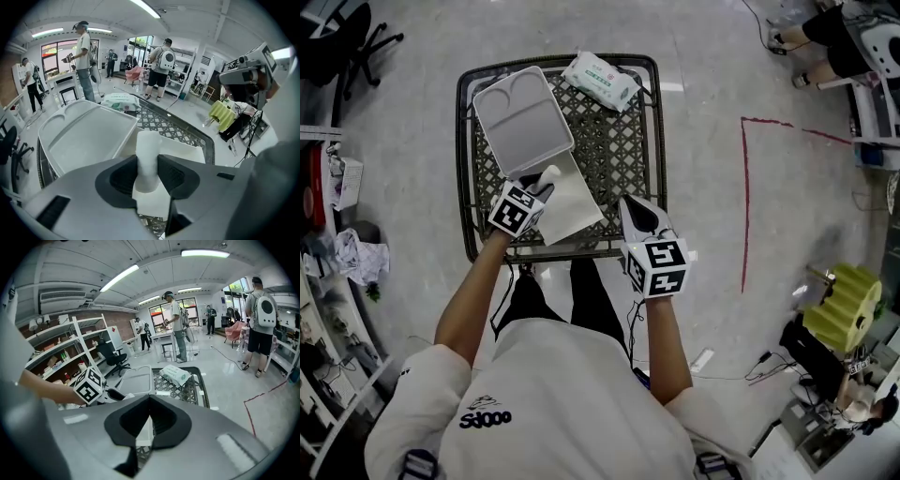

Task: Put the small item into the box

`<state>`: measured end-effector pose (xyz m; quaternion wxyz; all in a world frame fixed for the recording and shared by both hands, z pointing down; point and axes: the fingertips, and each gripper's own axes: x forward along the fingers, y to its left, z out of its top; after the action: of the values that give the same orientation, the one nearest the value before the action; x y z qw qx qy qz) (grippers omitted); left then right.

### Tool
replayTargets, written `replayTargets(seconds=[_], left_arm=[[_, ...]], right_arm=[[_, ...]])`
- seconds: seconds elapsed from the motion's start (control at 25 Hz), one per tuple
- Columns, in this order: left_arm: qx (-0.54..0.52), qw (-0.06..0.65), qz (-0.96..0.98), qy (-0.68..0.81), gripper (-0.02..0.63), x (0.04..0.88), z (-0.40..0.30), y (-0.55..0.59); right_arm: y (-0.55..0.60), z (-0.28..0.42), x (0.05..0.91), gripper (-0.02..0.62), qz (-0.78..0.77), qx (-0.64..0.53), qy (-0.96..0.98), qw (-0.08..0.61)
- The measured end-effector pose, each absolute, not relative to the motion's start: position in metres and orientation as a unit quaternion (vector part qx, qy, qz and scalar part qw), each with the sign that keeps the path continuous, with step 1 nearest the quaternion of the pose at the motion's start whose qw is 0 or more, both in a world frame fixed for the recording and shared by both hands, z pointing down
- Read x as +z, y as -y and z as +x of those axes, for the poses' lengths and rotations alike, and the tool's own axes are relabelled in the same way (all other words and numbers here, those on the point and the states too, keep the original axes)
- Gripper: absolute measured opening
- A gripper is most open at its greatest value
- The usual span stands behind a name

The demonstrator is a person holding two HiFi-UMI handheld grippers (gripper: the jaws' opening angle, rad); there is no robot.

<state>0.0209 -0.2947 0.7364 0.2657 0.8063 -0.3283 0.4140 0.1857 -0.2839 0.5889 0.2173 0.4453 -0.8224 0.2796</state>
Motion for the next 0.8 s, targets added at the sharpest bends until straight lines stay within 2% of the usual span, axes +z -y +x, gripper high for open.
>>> replayTargets(seconds=[0.16,0.36,0.8], left_arm=[[0.440,0.266,0.790,0.332,0.133,0.748,0.020,0.297],[0.478,0.230,0.776,0.342,0.137,0.757,0.017,0.304],[0.492,0.217,0.770,0.343,0.140,0.772,0.026,0.309]], right_arm=[[0.289,0.177,0.597,0.011,0.420,0.280,0.833,0.226],[0.298,0.170,0.603,0.011,0.402,0.287,0.840,0.224],[0.304,0.177,0.613,0.011,0.395,0.295,0.840,0.228]])
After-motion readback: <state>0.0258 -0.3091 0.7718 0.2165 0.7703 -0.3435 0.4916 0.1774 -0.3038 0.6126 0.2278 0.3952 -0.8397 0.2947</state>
